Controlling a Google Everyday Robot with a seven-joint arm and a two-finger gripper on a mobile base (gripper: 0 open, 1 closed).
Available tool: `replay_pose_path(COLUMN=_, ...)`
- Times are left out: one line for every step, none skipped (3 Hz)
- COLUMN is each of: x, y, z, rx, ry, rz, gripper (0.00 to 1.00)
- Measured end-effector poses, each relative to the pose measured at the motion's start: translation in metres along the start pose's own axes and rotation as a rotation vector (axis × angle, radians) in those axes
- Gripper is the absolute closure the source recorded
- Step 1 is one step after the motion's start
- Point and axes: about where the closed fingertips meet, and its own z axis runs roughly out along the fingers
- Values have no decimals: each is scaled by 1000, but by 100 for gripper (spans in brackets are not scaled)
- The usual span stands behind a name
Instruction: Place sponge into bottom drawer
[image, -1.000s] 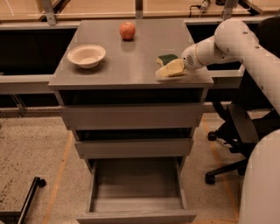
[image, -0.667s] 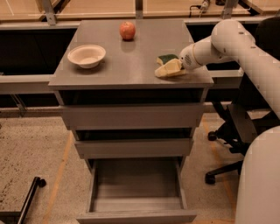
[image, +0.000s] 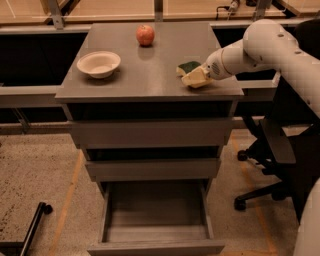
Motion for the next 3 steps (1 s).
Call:
replay_pose_path(x=2, y=9, z=-14, rx=17, ry=8, rz=-4, gripper=96)
replay_pose_path(x=8, y=27, z=-51, rx=19, ry=30, rz=-30, gripper=100)
replay_pose_path(x=22, y=55, z=-110, rx=-60, ry=39, rz=-71, gripper=100)
